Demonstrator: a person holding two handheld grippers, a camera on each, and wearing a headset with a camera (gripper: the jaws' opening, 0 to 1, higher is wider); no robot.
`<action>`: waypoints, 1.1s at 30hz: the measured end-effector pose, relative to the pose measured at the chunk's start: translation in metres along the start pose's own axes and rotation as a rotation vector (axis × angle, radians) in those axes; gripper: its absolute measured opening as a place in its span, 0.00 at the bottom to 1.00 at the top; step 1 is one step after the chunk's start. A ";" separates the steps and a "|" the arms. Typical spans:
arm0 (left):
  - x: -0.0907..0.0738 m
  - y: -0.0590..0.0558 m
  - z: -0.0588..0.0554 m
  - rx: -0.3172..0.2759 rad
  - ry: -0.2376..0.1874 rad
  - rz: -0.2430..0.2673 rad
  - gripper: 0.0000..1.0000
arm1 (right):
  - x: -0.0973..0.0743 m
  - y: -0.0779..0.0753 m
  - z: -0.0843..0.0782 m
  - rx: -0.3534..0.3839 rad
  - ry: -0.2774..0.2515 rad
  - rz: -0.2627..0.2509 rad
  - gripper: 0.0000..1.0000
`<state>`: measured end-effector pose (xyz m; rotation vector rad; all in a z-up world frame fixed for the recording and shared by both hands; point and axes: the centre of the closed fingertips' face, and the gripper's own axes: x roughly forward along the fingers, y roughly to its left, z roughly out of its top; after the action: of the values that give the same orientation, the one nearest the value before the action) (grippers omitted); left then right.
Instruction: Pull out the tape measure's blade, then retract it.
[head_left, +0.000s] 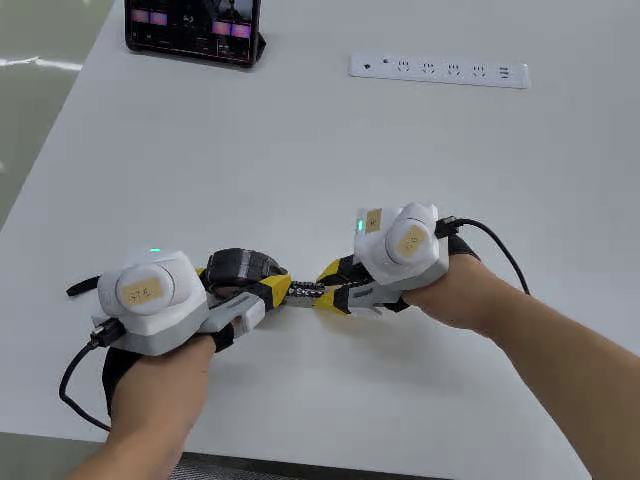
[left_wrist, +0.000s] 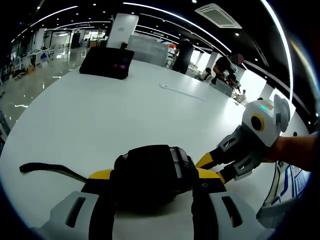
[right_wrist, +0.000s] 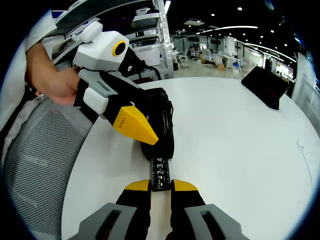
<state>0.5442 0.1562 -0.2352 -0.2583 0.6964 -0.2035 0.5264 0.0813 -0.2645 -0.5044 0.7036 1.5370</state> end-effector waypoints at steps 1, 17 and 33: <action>0.000 0.000 0.000 0.000 0.000 0.000 0.57 | 0.001 0.000 0.001 0.000 -0.001 0.000 0.11; 0.000 0.000 0.000 0.002 0.000 -0.001 0.57 | 0.011 0.001 0.012 0.005 -0.026 0.003 0.11; -0.001 0.000 0.001 0.000 -0.003 0.001 0.57 | 0.017 0.000 0.018 0.011 -0.043 0.003 0.11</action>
<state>0.5437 0.1564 -0.2342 -0.2587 0.6938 -0.2025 0.5262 0.1066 -0.2634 -0.4606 0.6793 1.5422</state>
